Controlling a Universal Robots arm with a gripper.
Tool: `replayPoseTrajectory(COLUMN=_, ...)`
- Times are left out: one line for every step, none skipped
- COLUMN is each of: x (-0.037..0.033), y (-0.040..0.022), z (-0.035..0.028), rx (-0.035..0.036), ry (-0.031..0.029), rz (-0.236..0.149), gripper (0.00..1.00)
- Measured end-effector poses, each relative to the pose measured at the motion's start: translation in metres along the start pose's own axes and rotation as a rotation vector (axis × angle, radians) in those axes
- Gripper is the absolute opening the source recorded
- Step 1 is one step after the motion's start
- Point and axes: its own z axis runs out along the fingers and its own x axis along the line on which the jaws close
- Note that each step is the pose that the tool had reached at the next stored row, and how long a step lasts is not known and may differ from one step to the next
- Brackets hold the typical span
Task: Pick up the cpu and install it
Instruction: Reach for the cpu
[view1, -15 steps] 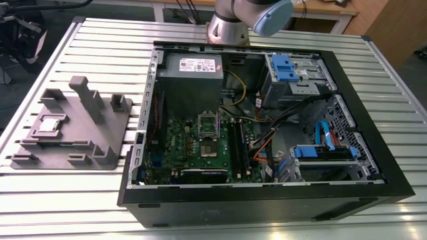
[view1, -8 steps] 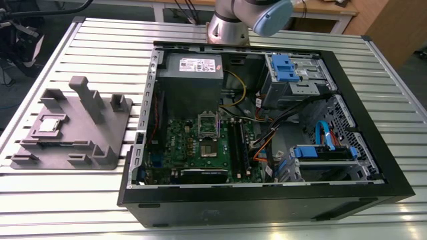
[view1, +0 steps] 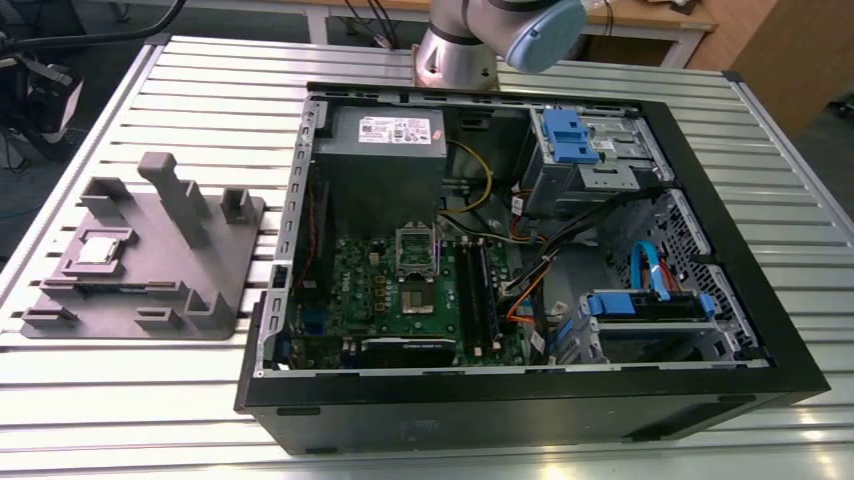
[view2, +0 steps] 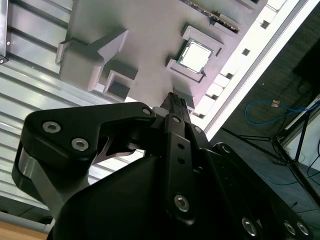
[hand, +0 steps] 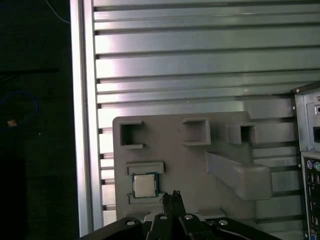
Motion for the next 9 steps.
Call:
replayPoseTrajectory(x=0.0008, y=-0.0004, z=0.0013, rx=-0.0001, ry=-0.0002, rz=0.000, gripper=0.11)
replayPoseTrajectory(x=0.0015, y=-0.0008, z=0.0026, rx=-0.0002, ry=-0.0002, rz=0.000, gripper=0.11)
replayPoseTrajectory(x=0.0022, y=-0.0012, z=0.0038, rx=-0.0001, ry=-0.0002, rz=0.000, gripper=0.11)
replayPoseTrajectory(x=0.0030, y=-0.0015, z=0.0050, rx=0.0001, ry=0.0001, rz=0.000, gripper=0.11)
replayPoseTrajectory(x=0.0036, y=-0.0018, z=0.0063, rx=0.0001, ry=0.0001, rz=0.000, gripper=0.11)
replayPoseTrajectory(x=0.0042, y=-0.0020, z=0.0076, rx=0.0000, ry=0.0000, rz=0.000, gripper=0.11)
replayPoseTrajectory(x=0.0048, y=-0.0022, z=0.0088, rx=0.0000, ry=0.0000, rz=0.000, gripper=0.11)
replayPoseTrajectory(x=0.0054, y=-0.0024, z=0.0099, rx=0.0001, ry=0.0001, rz=0.000, gripper=0.11)
replayPoseTrajectory(x=0.0060, y=-0.0026, z=0.0110, rx=0.0001, ry=0.0001, rz=0.000, gripper=0.11)
